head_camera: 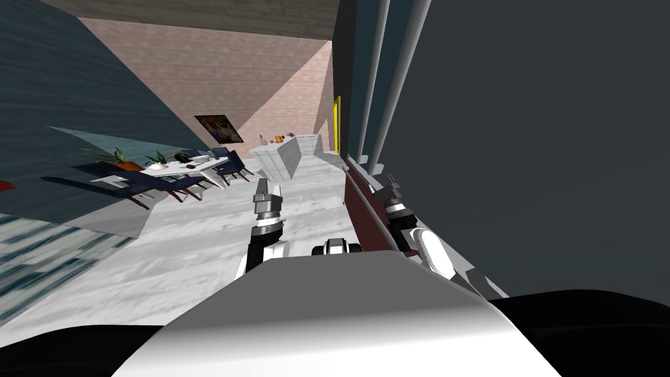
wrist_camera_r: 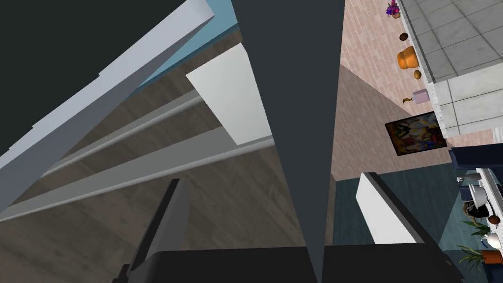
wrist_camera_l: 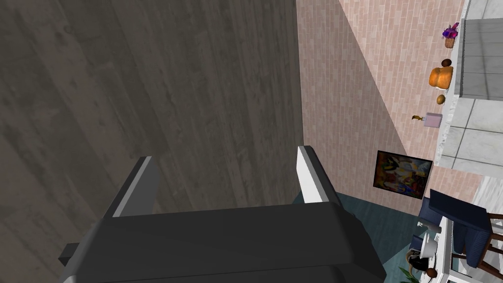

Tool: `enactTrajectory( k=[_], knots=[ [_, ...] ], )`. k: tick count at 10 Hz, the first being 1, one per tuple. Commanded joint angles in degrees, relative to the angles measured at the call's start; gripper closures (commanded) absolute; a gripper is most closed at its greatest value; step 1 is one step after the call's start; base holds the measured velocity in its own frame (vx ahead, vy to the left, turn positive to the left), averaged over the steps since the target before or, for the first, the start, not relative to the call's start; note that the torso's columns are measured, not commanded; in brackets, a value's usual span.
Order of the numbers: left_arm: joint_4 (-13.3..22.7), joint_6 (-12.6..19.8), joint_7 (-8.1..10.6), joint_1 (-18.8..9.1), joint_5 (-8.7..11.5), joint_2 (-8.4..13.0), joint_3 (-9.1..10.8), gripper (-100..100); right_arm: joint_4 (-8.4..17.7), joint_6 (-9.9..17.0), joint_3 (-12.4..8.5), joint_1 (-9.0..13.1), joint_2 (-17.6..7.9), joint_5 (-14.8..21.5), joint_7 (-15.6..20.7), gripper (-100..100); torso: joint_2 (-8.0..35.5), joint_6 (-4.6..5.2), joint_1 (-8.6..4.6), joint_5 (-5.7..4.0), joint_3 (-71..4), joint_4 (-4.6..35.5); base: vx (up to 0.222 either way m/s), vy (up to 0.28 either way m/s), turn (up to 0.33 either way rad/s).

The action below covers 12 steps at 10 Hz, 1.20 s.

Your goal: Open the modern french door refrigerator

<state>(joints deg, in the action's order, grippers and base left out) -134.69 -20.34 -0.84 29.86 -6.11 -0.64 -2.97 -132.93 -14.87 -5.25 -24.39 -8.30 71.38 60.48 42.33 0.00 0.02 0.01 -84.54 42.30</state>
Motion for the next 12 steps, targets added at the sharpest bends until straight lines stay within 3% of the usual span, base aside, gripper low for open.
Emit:
enactTrajectory(
  k=[1,3,4,9,10,11,12],
  knots=[
    [0.0,0.0,0.0,0.0,0.0,0.0,0.0,0,0.3,0.5,0.1,0.5,-0.5,2.7,2.9,-100,-0.1,0.0,-0.06,-0.02,0.0,0.0,0.093,-0.021,0.012],
    [0.0,0.0,0.0,0.0,0.0,0.0,0.0,0,0.5,0.8,0.2,0.9,-1.2,4.9,5.3,-100,-0.2,-0.06,-0.14,0.03,-0.1,0.0,0.079,-0.007,0.004],
    [0.0,0.0,0.0,0.0,0.0,0.0,0.0,0,0.4,0.7,0.4,0.6,-1.0,4.3,4.5,-100,-0.3,-0.06,-0.2,0.01,-0.2,0.0,0.022,0.005,0.0],
    [0.0,0.0,0.0,0.0,0.0,0.0,0.0,0,-5.1,2.5,-1.2,-3.7,-4.9,4.9,-0.3,-100,-0.2,-0.04,-0.07,0.02,-0.2,0.0,0.086,0.036,-0.002],
    [0.0,0.0,0.0,0.0,0.0,0.0,0.0,0,-4.5,2.3,-0.9,-3.4,-4.4,4.8,0.3,-100,-0.2,-0.04,-0.07,0.02,-0.2,0.0,0.033,0.021,-0.029],
    [0.0,0.0,0.0,0.0,0.0,0.0,0.0,0,-2.9,1.8,-0.6,-2.0,-3.3,4.7,1.7,100,-0.2,-0.17,-0.08,0.03,-0.2,0.0,-0.063,-0.03,-0.003],
    [0.0,0.0,0.0,0.0,0.0,0.0,0.0,0,-2.3,1.6,-0.4,-1.5,-2.9,4.7,2.2,100,-0.2,-0.19,-0.14,-0.06,-0.1,-0.2,-0.08,-0.039,0.043]
  ],
)
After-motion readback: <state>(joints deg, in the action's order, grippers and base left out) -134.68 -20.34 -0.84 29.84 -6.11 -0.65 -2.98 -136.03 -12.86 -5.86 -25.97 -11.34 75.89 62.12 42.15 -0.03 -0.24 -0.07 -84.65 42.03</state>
